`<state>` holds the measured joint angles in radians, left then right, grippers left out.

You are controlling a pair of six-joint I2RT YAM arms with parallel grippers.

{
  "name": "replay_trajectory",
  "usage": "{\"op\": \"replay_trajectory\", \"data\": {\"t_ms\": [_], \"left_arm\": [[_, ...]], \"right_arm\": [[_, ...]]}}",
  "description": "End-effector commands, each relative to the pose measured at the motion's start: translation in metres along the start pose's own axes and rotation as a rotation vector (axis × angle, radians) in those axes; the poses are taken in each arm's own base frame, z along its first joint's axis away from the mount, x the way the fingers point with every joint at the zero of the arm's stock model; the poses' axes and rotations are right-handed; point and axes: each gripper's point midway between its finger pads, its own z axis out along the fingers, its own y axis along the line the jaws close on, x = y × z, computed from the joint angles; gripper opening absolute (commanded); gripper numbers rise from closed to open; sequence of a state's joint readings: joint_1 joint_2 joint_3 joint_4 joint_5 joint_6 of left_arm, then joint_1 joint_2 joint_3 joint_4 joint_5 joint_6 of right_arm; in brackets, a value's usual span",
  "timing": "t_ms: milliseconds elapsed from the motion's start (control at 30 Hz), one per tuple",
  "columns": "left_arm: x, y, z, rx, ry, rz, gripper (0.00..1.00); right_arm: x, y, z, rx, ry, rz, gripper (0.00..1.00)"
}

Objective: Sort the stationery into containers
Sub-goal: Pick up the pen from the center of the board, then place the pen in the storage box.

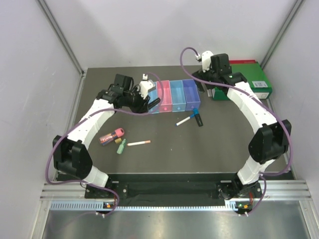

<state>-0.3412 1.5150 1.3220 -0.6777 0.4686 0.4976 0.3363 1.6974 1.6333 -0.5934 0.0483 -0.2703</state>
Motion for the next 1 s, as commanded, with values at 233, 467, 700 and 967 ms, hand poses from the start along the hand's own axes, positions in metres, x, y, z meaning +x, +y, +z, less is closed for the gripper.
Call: {"op": "replay_trajectory", "data": {"t_ms": [233, 467, 700, 967], "left_arm": [[-0.044, 0.057, 0.035, -0.217, -0.088, -0.502, 0.00], [-0.052, 0.099, 0.081, -0.289, -0.075, -0.645, 0.00], [-0.038, 0.137, 0.103, -0.437, -0.042, -0.682, 0.00], [-0.006, 0.140, 0.099, -0.534, 0.030, -0.704, 0.00]], "right_arm": [[0.000, -0.033, -0.039, 0.160, -0.047, 0.060, 1.00], [0.013, -0.031, -0.043, 0.159, -0.026, 0.074, 1.00], [0.020, -0.031, -0.046, 0.162, -0.017, 0.078, 1.00], [0.025, -0.030, -0.042, 0.155, -0.011, 0.085, 1.00]]}}
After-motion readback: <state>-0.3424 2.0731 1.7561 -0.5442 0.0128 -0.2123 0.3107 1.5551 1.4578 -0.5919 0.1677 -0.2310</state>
